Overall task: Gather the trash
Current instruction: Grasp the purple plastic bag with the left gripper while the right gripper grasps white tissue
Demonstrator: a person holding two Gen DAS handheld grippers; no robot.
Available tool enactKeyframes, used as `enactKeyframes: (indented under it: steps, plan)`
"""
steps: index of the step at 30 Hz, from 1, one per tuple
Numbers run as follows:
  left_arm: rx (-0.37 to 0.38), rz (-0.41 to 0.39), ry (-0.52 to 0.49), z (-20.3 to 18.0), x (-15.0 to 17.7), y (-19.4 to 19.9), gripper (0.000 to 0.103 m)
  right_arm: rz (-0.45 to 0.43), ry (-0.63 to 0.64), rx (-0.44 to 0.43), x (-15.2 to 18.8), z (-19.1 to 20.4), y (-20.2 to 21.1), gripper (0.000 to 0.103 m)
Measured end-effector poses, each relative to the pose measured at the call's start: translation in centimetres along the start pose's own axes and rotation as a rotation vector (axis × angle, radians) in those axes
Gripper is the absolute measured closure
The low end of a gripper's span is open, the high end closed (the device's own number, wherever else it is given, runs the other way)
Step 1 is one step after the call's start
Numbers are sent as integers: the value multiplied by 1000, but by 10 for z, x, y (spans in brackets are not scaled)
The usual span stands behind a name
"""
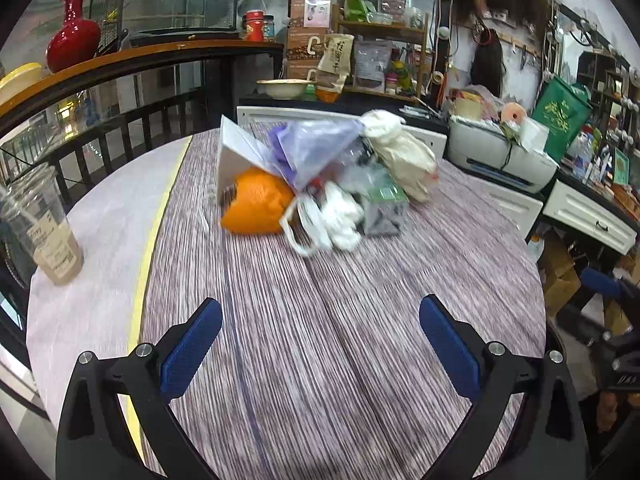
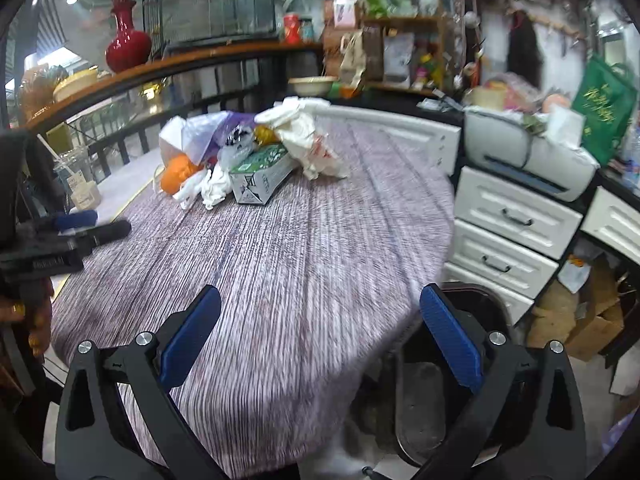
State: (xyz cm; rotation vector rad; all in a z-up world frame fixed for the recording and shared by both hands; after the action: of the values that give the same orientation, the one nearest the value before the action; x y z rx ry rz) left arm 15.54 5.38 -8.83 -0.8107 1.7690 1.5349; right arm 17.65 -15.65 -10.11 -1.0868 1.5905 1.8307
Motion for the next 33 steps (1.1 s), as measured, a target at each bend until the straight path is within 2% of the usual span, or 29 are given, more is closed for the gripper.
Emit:
enactKeyframes:
  steps: [4,8,11,15,17,19,23,25,29,33]
  plan:
    - [9,-41,-10,11,-38,-11,5,15,21,-5,-14,5,-20,5]
    - [26,-41,-30,11,-72,-34,9,11,35,0,-25,7,-31,5]
    - [13,-23,-110,4,-90,-56,12,23,32,-3,-27,7,-39,5]
    - [-43,31,-244,-4,-101,-86,20,45,36,4,-28,2,-48,5]
    - [-71,42,-277,-3,-104,-96,27,47,39,15,-29,-1,-50,5]
    - [-61,62,-267,1,-106,-103,40,46,39,21,-32,-5,-52,5]
    - [-42,48,-232,10,-109,-103,51,46,45,19,-41,-6,-60,5]
    - [-33,34,-212,11,-109,-100,63,44,63,2,-48,-3,-66,5]
    - [-19,3,-186,13,-107,-95,72,51,111,-38,-61,6,-85,5]
    - [19,-60,-125,16,-110,-81,76,39,131,-66,-83,13,-102,5]
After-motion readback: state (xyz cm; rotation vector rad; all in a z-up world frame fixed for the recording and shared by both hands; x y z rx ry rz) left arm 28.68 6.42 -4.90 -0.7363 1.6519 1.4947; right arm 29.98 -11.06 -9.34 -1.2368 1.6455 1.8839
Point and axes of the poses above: each gripper's, at about its wrist camera, not at the fingertips, and y roughly against the way its jaws point, z to its left, x to its underside, the point moved 5 cm from there along -y, roughly the way its jaws point, and after that the axes turned 5 degrees about x, right-handed, at the moved point
